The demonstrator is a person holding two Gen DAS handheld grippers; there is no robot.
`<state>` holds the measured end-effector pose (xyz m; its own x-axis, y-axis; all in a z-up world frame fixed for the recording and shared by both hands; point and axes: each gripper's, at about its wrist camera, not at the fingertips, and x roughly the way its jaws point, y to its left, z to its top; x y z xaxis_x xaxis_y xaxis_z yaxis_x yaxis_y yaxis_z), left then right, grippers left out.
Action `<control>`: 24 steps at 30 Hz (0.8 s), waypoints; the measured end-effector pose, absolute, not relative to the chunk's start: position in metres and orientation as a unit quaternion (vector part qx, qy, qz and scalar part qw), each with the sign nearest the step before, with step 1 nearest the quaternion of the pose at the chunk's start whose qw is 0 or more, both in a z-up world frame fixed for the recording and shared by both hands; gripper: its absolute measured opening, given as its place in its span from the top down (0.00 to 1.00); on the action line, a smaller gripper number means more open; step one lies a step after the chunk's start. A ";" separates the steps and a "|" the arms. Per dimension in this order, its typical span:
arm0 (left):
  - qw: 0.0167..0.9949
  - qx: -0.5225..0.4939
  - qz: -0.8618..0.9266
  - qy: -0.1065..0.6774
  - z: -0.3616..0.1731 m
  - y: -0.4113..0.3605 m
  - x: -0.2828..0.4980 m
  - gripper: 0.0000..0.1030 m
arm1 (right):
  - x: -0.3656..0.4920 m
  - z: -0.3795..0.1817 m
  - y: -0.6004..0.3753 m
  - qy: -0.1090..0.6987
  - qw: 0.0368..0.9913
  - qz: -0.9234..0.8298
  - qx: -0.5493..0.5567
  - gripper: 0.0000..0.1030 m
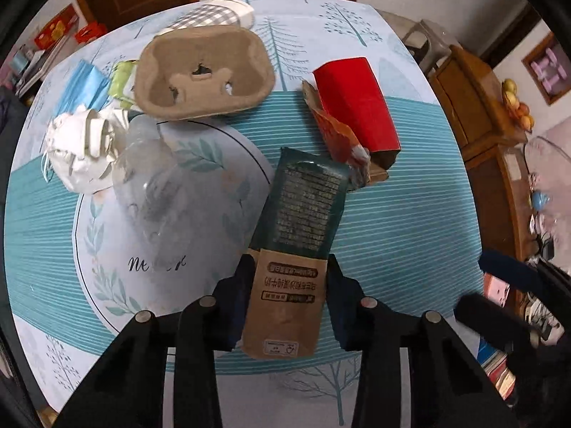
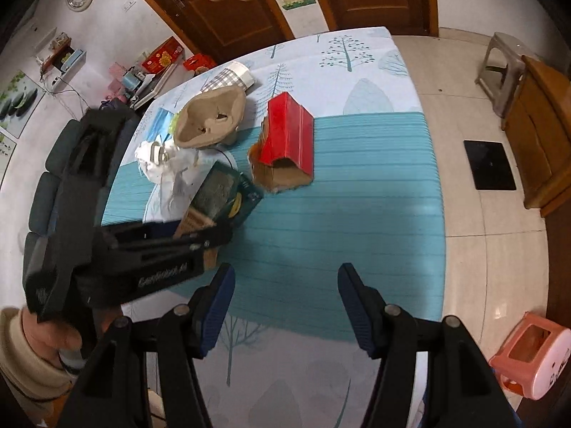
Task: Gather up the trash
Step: 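Grasp the green-brown carton with the left tool while the right tool grasps the red box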
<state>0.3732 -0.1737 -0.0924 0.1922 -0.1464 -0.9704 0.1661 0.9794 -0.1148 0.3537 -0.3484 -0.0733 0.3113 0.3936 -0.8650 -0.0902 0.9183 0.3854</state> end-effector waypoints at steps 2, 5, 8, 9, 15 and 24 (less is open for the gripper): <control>0.774 -0.006 -0.100 0.626 -0.089 -0.169 0.369 0.65 | 0.364 -0.075 -0.347 0.568 0.796 0.154 0.140 0.41; 0.779 -0.029 -0.096 0.619 -0.081 -0.159 0.359 0.65 | 0.380 -0.075 -0.345 0.568 0.794 0.160 0.146 0.41; 0.786 -0.064 -0.089 0.608 -0.065 -0.145 0.354 0.65 | 0.395 -0.073 -0.338 0.563 0.797 0.165 0.141 0.41; 0.789 -0.074 -0.087 0.604 -0.060 -0.141 0.351 0.65 | 0.399 -0.072 -0.334 0.561 0.799 0.165 0.138 0.40; 0.807 -0.133 -0.057 0.573 -0.029 -0.108 0.346 0.65 | 0.427 -0.074 -0.309 0.552 0.813 0.155 0.102 0.34; 0.816 -0.204 0.000 0.542 -0.011 -0.051 0.342 0.65 | 0.452 -0.094 -0.276 0.553 0.825 0.116 0.003 0.25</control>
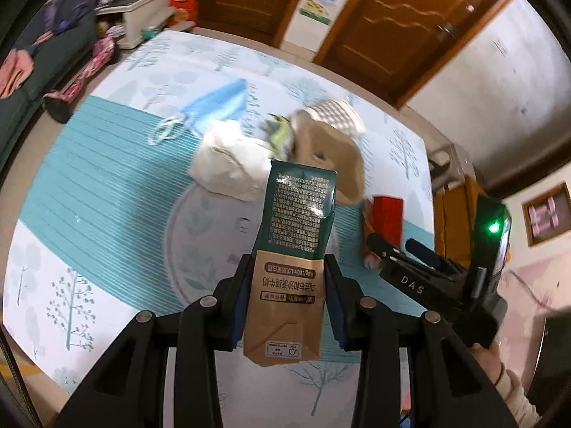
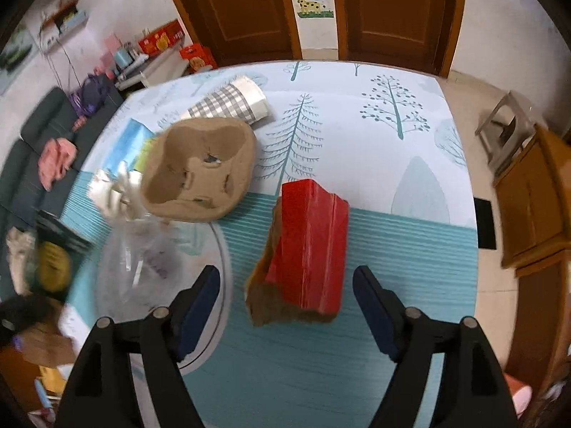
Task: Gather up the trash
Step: 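Grasp the green-brown carton with the left tool while the right tool grasps the red box, then carry both held items over the bin and open both tools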
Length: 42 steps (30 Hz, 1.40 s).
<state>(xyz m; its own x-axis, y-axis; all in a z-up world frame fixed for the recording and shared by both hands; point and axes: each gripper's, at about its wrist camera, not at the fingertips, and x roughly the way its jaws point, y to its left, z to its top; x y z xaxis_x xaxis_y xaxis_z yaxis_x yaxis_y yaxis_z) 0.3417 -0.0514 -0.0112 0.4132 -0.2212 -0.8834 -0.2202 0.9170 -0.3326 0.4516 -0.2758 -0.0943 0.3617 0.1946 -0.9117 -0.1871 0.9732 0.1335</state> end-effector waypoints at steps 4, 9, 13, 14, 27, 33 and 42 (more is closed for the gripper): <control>0.812 -0.214 0.016 0.542 -0.012 -0.032 0.333 0.65 | 0.459 -0.108 -0.273 0.560 0.822 0.097 -0.021 0.25; 0.806 -0.209 0.023 0.553 -0.020 -0.025 0.325 0.65 | 0.462 -0.116 -0.278 0.563 0.820 0.097 -0.028 0.49; 0.803 -0.202 0.018 0.561 -0.025 -0.029 0.319 0.65 | 0.458 -0.112 -0.283 0.560 0.822 0.107 -0.006 0.54; 0.802 -0.201 0.017 0.562 -0.025 -0.029 0.319 0.65 | 0.456 -0.111 -0.284 0.559 0.822 0.109 0.000 0.55; 0.807 -0.174 -0.035 0.564 -0.010 -0.031 0.279 0.65 | 0.376 -0.060 -0.288 0.524 0.832 0.155 0.094 0.61; 0.817 -0.155 -0.080 0.550 0.011 -0.014 0.241 0.65 | 0.309 -0.035 -0.274 0.506 0.845 0.135 0.110 0.62; 0.828 -0.105 -0.137 0.533 0.039 0.025 0.165 0.65 | 0.205 -0.009 -0.233 0.488 0.853 0.100 0.157 0.62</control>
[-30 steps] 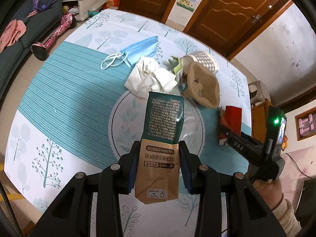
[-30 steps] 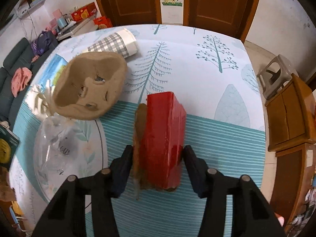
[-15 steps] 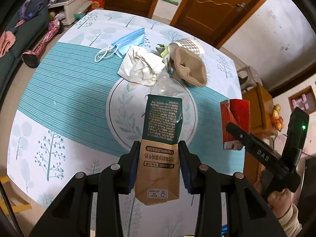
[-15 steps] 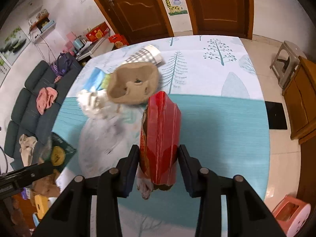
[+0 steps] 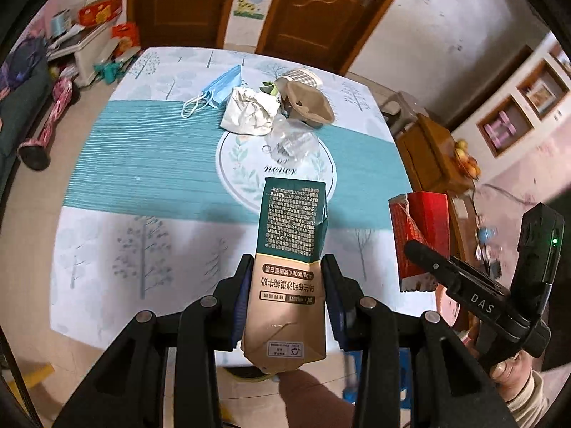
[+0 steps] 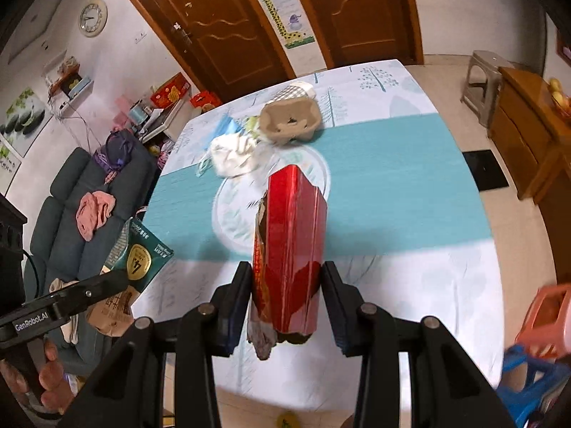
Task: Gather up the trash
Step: 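Carry both held items over the bin and open both tools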
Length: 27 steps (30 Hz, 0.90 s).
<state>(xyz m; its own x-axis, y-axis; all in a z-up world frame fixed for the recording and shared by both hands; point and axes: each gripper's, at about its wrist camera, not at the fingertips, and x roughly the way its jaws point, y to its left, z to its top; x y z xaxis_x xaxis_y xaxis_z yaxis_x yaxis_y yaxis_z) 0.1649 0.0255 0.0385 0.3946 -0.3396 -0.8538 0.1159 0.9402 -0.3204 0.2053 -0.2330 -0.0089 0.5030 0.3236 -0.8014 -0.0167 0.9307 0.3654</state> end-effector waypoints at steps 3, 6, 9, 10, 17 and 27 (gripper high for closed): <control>0.832 -0.098 -0.151 0.525 0.043 0.043 0.141 0.65 | 0.175 -0.003 -0.219 0.487 0.854 0.092 0.159 0.62; 0.835 -0.092 -0.163 0.518 0.046 0.060 0.118 0.65 | 0.145 0.000 -0.205 0.486 0.854 0.080 0.166 0.62; 0.830 -0.090 -0.176 0.521 0.045 0.076 0.097 0.65 | 0.112 0.001 -0.192 0.487 0.852 0.062 0.183 0.62; 0.828 -0.085 -0.183 0.524 0.043 0.081 0.089 0.65 | 0.102 0.001 -0.188 0.486 0.852 0.058 0.186 0.62; 0.812 -0.058 -0.213 0.539 0.030 0.091 0.053 0.65 | 0.045 -0.006 -0.159 0.504 0.842 0.042 0.187 0.61; 0.777 -0.009 -0.239 0.583 -0.020 0.062 0.018 0.65 | 0.014 -0.046 -0.142 0.553 0.815 0.045 0.165 0.61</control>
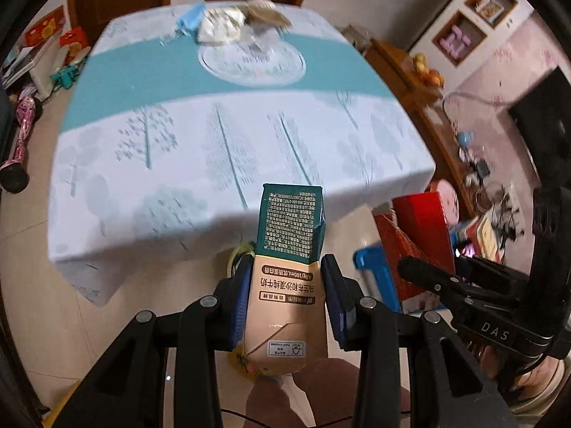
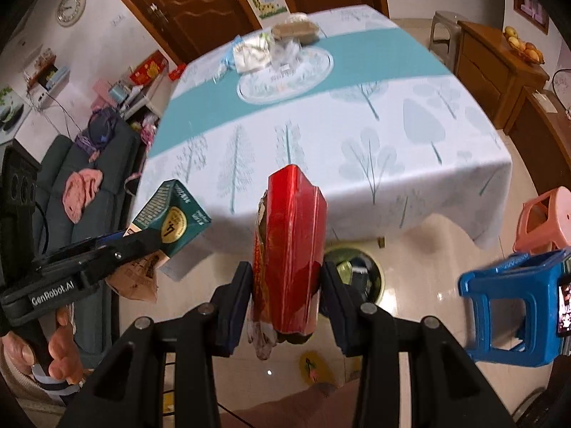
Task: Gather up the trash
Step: 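Carry both held items over the bin and open both tools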
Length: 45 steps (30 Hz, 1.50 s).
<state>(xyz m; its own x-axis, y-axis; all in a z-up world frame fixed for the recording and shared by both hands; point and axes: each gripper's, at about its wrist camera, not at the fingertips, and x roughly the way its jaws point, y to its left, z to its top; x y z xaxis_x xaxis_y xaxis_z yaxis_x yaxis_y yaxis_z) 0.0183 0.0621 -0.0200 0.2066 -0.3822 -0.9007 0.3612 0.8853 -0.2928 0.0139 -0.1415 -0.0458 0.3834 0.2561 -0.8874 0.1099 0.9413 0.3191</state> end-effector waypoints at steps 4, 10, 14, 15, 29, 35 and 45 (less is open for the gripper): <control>0.759 0.008 -0.242 0.604 -0.049 0.043 0.009 0.65 | 0.008 -0.077 -0.148 0.581 0.795 0.045 0.171 0.61; 0.736 0.039 -0.246 0.629 -0.117 0.012 -0.007 0.65 | 0.005 -0.145 -0.163 0.613 0.766 0.037 0.188 0.61; 0.724 0.047 -0.233 0.648 -0.182 -0.008 -0.013 0.65 | 0.005 -0.204 -0.168 0.639 0.746 0.033 0.184 0.61; 0.722 0.046 -0.230 0.651 -0.195 -0.011 -0.012 0.65 | 0.005 -0.222 -0.170 0.646 0.741 0.031 0.178 0.61; 0.742 0.069 -0.193 0.638 -0.347 -0.051 0.012 0.44 | 0.015 -0.389 -0.188 0.682 0.712 0.015 0.168 0.59; 0.753 0.063 -0.165 0.633 -0.369 -0.039 0.021 0.25 | 0.024 -0.425 -0.188 0.678 0.710 0.019 0.191 0.57; 0.780 0.010 -0.106 0.617 -0.357 0.006 0.013 0.15 | 0.042 -0.424 -0.173 0.659 0.730 0.026 0.178 0.38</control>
<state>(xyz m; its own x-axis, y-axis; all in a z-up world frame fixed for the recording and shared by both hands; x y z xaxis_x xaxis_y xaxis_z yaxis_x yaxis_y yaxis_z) 0.0125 0.0059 -0.3569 0.2154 -0.1528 -0.9645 0.1770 0.9774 -0.1153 0.0420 -0.1735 -0.4241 0.1296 0.2732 -0.9532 0.1967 0.9351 0.2947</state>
